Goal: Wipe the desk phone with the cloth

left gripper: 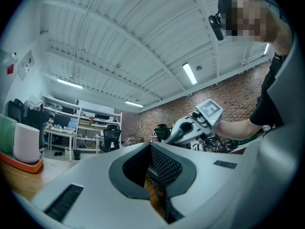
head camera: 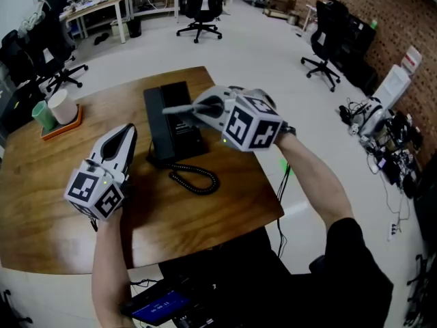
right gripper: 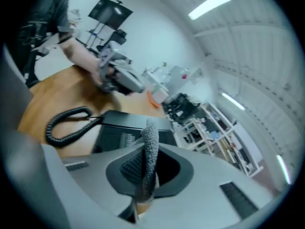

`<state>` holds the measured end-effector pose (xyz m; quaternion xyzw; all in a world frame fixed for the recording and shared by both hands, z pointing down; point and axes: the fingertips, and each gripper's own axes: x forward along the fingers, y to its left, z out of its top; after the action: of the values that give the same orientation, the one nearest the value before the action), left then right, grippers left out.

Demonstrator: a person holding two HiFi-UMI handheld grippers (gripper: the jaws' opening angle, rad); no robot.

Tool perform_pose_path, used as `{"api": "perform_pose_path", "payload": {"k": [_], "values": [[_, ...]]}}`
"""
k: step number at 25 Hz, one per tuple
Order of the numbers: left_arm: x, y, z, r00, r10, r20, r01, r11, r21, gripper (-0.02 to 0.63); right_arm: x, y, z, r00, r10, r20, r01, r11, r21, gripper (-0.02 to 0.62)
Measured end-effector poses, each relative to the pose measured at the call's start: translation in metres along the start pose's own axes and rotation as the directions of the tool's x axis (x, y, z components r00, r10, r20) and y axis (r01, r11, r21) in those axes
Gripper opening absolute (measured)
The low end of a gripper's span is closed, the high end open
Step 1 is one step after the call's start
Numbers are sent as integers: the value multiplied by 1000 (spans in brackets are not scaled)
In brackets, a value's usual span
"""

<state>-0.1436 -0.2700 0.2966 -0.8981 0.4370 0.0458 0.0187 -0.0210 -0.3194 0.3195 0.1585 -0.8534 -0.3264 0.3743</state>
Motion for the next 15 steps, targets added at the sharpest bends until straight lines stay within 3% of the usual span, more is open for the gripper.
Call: {"api": "perform_pose_path", "payload": {"k": [2,5,10,15], "values": [[-1,1,0,1000,4,3,-4,1000,-1,-11,12,-51,-5,990,-139,7,137,983,121,26],[-1,0,-1,1000,6,6,-6,1000,-4,-11,36,-92,-11,977,-212,-9,209,953,219,26],[-1,-1,-2,1000,7,8,-7,1000,-5,-11,66,-85,-26,983,-161,-89,175,967,184,25],[4,-6,2,1000,6,10,-6,1000,7,-11,41,-44,-25,993,-88,-75,95,991,98,26]]}}
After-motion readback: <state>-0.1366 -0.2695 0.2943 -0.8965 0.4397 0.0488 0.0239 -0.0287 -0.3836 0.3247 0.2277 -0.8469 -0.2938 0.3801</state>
